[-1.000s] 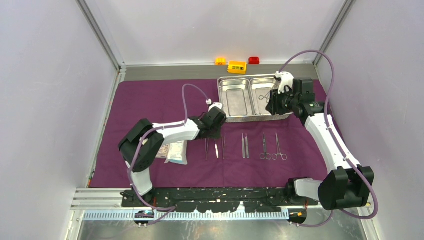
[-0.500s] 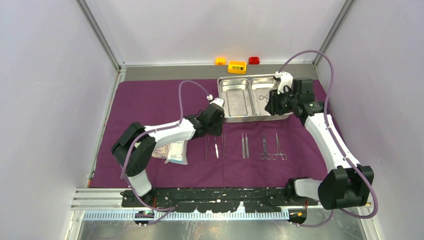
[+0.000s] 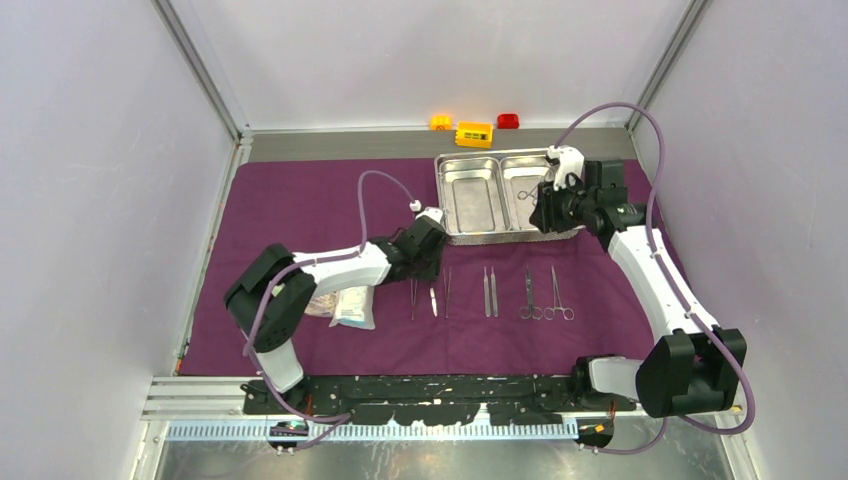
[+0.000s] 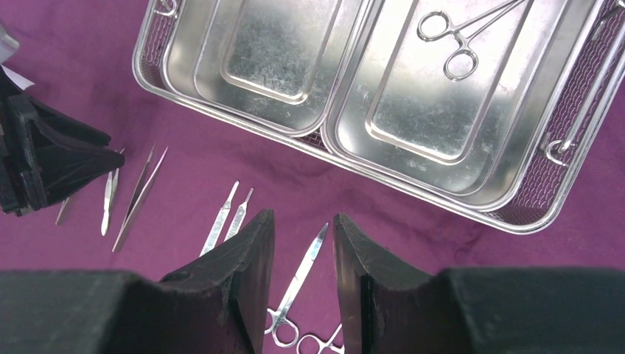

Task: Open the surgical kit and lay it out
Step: Adjust the medical item in the surgical kit.

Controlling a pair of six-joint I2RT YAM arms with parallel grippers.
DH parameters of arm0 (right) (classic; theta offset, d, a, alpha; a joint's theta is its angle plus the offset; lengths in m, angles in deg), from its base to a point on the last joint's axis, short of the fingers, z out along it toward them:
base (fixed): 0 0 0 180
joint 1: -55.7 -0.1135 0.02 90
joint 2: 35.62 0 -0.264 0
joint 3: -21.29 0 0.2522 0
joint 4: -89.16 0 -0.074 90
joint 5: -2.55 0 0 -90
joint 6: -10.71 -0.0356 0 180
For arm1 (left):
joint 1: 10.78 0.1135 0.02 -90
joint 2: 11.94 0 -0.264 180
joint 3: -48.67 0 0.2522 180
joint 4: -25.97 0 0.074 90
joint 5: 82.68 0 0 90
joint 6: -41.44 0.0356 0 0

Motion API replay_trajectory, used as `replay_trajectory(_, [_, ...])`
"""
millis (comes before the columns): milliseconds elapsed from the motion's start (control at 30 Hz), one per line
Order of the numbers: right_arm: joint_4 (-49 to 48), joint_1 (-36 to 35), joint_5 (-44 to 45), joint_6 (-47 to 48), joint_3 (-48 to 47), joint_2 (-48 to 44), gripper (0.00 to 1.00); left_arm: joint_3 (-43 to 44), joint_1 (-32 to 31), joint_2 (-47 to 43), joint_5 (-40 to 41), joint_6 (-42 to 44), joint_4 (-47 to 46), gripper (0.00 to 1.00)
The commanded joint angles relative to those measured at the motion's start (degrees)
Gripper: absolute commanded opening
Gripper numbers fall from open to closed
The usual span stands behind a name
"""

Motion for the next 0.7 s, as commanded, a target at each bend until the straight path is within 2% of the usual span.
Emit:
replay_trajectory(0, [-1.75,0.16,0.0,1.1,0.46,-1.19,0.4,-0.35,-0.25,0.48,0.76,-1.24,-0.59,0.34])
replay_trajectory(400, [-1.8,0.17,0.14,1.28,1.03,-1.92,0.4,-1.16,-0.24,1.91,0.76,-2.56,-1.3,0.27])
replay_trajectory(667, [-1.89,0.14,0.16,1.42,1.66,-2.13,0.4,-0.8,-0.24,1.8,0.88,-2.5,-1.55,0.14])
